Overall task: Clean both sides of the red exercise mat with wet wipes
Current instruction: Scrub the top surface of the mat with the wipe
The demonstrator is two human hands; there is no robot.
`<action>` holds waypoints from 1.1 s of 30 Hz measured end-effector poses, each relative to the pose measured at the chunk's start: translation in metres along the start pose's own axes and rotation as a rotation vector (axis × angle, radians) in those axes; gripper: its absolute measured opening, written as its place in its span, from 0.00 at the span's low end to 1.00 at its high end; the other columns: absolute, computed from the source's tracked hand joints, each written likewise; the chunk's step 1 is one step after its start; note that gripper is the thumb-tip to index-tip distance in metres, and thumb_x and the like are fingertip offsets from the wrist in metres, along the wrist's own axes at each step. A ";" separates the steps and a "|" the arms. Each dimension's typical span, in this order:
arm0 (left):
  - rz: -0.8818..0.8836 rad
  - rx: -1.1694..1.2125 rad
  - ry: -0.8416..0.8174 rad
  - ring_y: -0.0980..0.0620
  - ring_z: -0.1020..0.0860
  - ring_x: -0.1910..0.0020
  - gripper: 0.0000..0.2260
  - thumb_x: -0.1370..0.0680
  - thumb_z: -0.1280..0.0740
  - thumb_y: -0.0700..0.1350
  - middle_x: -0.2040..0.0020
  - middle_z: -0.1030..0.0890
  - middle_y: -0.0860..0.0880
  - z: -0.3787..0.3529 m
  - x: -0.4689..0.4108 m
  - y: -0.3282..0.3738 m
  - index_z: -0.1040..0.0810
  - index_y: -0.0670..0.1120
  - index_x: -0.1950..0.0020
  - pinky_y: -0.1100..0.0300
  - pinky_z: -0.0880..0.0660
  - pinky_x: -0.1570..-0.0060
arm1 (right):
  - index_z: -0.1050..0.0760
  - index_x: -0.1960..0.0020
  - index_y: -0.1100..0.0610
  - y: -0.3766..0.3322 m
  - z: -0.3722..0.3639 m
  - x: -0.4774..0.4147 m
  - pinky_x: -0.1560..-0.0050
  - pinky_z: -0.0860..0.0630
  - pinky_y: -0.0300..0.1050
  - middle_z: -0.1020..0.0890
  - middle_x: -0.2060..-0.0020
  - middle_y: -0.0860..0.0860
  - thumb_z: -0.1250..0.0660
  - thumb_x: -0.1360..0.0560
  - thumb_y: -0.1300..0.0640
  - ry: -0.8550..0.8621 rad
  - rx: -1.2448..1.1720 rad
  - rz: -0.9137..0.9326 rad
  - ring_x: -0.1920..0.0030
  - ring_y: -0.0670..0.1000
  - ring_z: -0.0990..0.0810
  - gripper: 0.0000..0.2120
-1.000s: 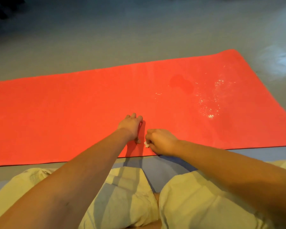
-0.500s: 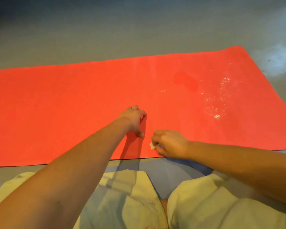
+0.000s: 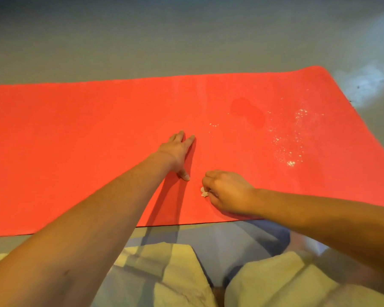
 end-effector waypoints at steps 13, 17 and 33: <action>0.011 -0.048 0.071 0.39 0.26 0.34 0.41 0.37 0.15 0.58 0.33 0.28 0.45 0.043 -0.032 0.001 0.27 0.53 0.27 0.51 0.27 0.38 | 0.21 0.50 0.54 0.111 0.039 -0.128 0.62 0.34 0.46 0.20 0.52 0.53 0.35 0.26 0.61 0.076 0.152 -0.407 0.50 0.59 0.19 0.06; 0.029 -0.004 0.103 0.39 0.30 0.31 0.49 0.42 0.13 0.56 0.32 0.30 0.42 0.037 -0.043 -0.002 0.32 0.47 0.26 0.48 0.29 0.32 | 0.22 0.52 0.54 0.084 0.031 -0.099 0.62 0.33 0.47 0.20 0.53 0.52 0.36 0.23 0.56 0.046 0.121 -0.265 0.51 0.59 0.19 0.05; -0.004 0.009 0.009 0.39 0.35 0.26 0.53 0.38 0.20 0.69 0.24 0.35 0.44 0.041 -0.075 -0.026 0.38 0.56 0.18 0.46 0.32 0.27 | 0.17 0.47 0.52 0.155 0.058 -0.172 0.61 0.33 0.44 0.16 0.48 0.53 0.34 0.27 0.61 0.065 0.194 -0.457 0.49 0.59 0.17 0.12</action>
Point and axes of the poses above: each hand's wrist, its own x-axis away from the middle knuckle, its own z-axis out of the back of the hand, y = z × x, the point moved 9 cm from there along -x, towards the middle knuckle
